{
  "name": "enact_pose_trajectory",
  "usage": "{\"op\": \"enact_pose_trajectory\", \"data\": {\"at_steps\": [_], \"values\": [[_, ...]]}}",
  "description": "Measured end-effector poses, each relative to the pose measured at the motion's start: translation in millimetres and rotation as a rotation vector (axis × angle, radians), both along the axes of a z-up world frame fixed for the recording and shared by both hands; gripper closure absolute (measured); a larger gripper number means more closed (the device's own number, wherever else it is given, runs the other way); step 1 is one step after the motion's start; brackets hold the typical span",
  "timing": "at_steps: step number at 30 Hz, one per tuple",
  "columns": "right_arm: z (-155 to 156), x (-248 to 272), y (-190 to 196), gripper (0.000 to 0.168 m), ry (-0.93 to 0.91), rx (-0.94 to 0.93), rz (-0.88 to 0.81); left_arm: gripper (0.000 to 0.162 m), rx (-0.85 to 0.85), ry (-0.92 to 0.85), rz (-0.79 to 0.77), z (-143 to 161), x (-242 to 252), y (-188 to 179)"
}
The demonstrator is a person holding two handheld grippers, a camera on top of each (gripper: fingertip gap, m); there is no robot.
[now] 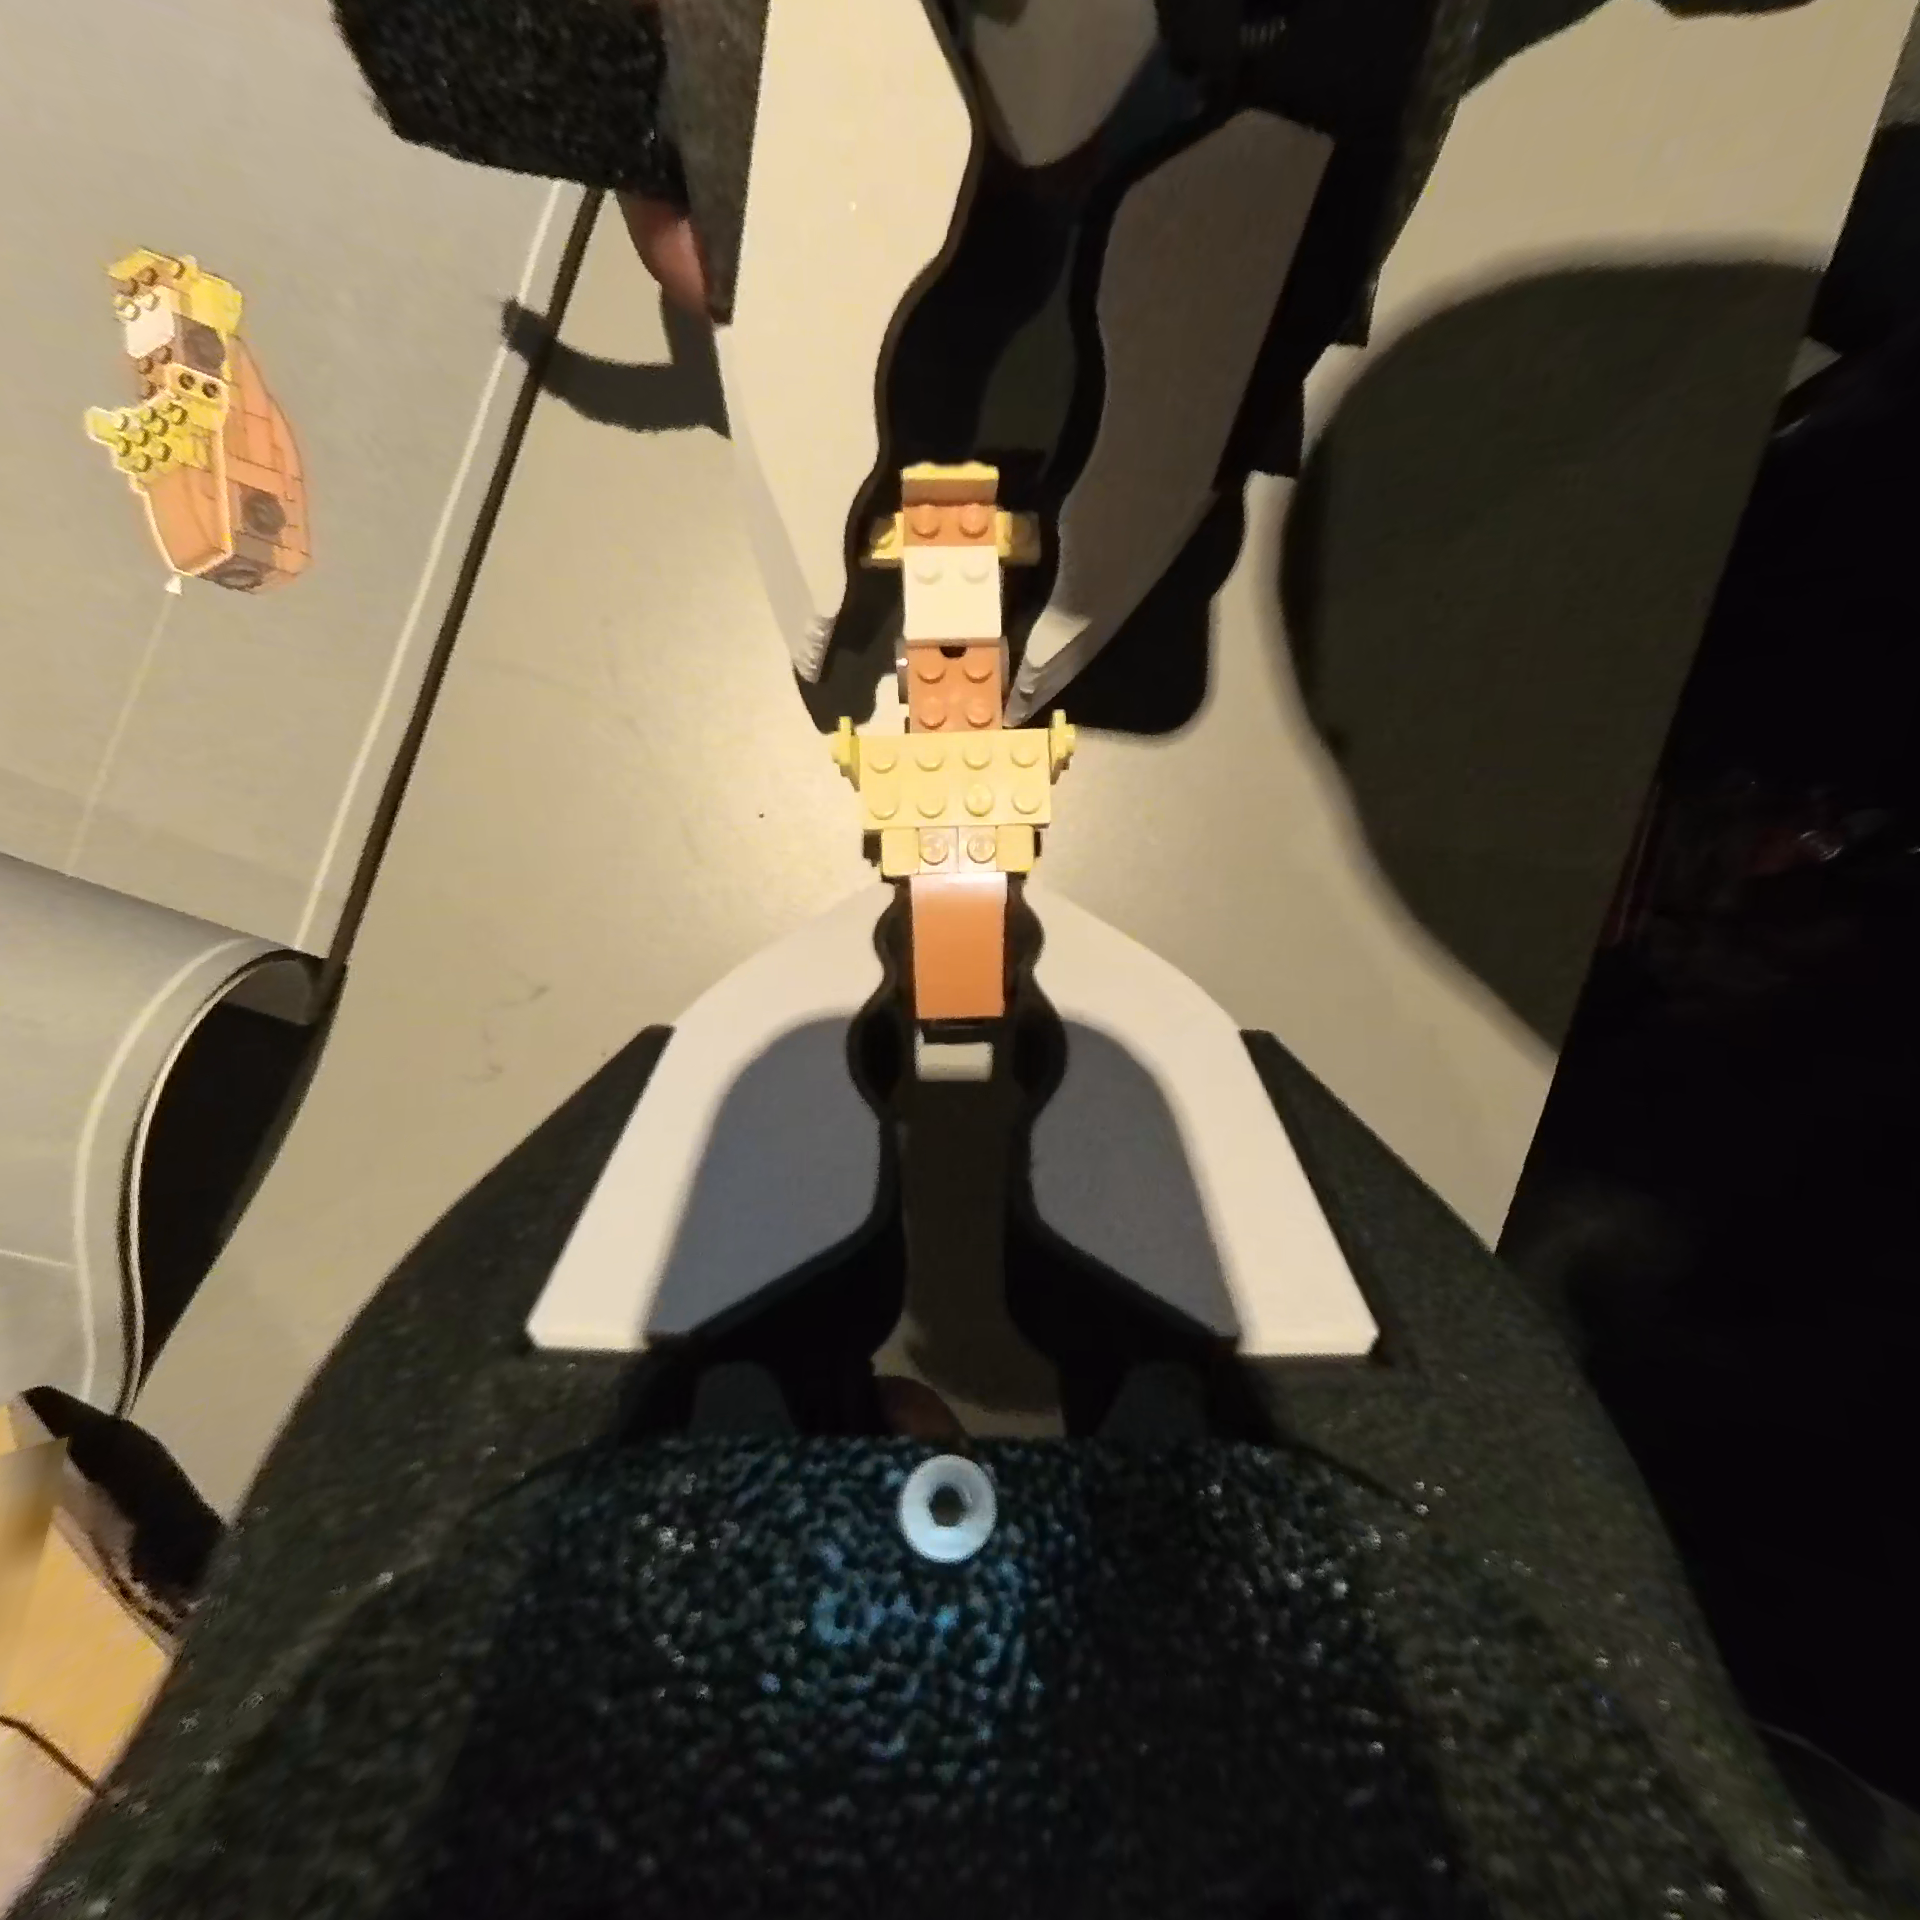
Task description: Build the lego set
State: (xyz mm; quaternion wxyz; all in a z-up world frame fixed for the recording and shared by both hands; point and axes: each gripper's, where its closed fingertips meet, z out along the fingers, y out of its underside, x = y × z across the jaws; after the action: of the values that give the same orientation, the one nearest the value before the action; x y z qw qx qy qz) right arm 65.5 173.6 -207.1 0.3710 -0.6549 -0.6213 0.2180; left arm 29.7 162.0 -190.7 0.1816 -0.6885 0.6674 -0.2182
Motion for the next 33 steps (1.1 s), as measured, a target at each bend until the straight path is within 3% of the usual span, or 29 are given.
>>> {"op": "enact_pose_trajectory", "data": {"at_steps": [33], "values": [[-1.0,0.8,-2.0,0.135,-0.002,0.003,0.003,0.144,-0.002,0.002,-0.018,-4.2,1.5,-2.8]]}}
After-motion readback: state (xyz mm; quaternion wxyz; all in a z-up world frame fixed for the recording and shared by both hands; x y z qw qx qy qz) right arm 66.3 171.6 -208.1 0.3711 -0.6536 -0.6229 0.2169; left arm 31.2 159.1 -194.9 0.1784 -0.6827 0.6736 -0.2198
